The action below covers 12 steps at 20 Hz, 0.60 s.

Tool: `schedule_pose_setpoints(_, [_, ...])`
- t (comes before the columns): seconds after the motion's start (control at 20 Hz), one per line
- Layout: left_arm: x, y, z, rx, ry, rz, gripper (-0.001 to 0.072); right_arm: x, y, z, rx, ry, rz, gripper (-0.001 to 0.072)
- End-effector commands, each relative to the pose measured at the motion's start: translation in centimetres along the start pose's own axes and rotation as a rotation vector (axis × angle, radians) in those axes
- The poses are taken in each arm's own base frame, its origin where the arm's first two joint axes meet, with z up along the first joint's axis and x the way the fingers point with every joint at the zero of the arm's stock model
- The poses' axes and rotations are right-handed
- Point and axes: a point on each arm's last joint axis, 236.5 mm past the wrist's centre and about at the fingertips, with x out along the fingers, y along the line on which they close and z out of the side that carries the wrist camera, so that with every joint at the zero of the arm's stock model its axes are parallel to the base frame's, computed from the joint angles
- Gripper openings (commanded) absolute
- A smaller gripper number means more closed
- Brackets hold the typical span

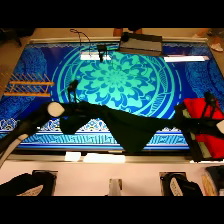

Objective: Fold the shirts.

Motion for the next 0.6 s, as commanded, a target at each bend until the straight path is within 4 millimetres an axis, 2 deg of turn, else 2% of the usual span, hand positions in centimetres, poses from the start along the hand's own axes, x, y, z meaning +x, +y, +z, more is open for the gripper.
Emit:
schedule_pose_setpoints(0.0, [-11.8,-7.1,9.8,0.245,-0.327,-0.103,0.0033,-6.9,3.5,9.3,-0.106,-0.328,0.025,0.0023])
schedule_pose_setpoints(0.05, [-16.5,-9.0,12.7,0.269,-0.448,-0.124,0.0033,-11.1,5.5,12.8,-0.142,-0.476,0.043,0.0023])
schedule_pose_setpoints(0.1, [-21.1,-10.6,14.9,0.289,-0.557,-0.142,0.0033,-15.6,7.4,15.5,-0.177,-0.611,0.061,0.0023])
schedule_pose_setpoints(0.2, [-31.3,-14.4,17.8,0.324,-0.777,-0.188,0.0033,-25.5,11.8,18.6,-0.248,-0.858,0.118,0.0023])
schedule_pose_setpoints(0.3, [-39.8,-18.3,17.9,0.375,-0.941,-0.250,0.0033,-34.5,15.9,18.4,-0.317,-1.044,0.185,0.0023])
schedule_pose_setpoints(0.4, [-47.6,-21.8,16.6,0.434,-1.104,-0.314,0.0033,-42.2,19.1,16.5,-0.382,-1.202,0.241,0.0023])
schedule_pose_setpoints(0.45, [-51.3,-23.0,15.9,0.453,-1.192,-0.345,0.0033,-45.4,20.2,15.2,-0.411,-1.275,0.256,0.0023])
schedule_pose_setpoints(0.55, [-58.2,-24.7,14.4,0.466,-1.385,-0.409,0.0033,-50.1,21.4,12.9,-0.452,-1.386,0.268,0.0023])
